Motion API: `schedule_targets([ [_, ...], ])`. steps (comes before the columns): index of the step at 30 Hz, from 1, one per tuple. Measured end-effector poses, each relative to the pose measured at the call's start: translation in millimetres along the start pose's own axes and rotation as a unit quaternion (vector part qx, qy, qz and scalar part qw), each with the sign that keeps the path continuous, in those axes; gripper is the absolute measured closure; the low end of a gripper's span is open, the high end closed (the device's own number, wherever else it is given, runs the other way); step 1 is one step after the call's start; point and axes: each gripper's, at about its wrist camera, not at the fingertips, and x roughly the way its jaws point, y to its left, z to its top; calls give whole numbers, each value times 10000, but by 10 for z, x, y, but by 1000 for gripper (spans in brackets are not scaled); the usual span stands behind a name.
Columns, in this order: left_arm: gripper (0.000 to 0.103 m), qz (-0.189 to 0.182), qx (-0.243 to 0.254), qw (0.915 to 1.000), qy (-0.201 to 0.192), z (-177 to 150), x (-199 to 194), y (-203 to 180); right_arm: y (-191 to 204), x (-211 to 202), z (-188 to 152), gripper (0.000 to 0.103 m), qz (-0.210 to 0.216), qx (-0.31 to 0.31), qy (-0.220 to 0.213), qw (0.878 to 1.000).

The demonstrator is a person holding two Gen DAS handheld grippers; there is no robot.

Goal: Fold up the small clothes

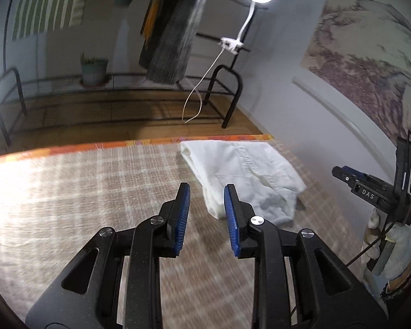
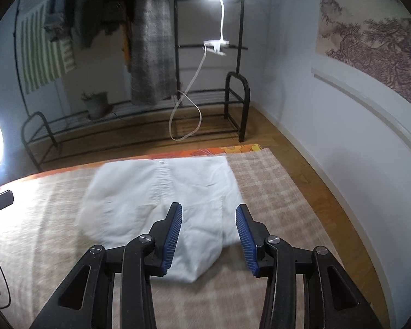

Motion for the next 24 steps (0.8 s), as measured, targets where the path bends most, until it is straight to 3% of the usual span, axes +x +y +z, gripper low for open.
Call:
schedule_targets([
  [3,66,-18,191,9998,-80,-99,-387,-257,73,-374,-97,51,6,-34,-176,9998],
  [7,63,-71,444,9988,-184,-262,-821,-545,200,-888,-260,47,183,-111,-382,9990],
  [11,45,-39,662,9970,-395,-470,-1315,-777,298,-1370,-455,35,358,-99,-629,9973],
  [14,42,-68,714,9961,-510,-594,-1621,-893,352,-1682,-612,31,380,-125,-755,9963],
  [20,32,-77,707,9948,-734,-792,-2104,-1069,325,-2231,-854,18,358,37,-1045,9939],
  [24,18,80,817,9923,-927,-898,-2342,-1170,331,-2564,-1015,5,264,-41,-1227,9921],
])
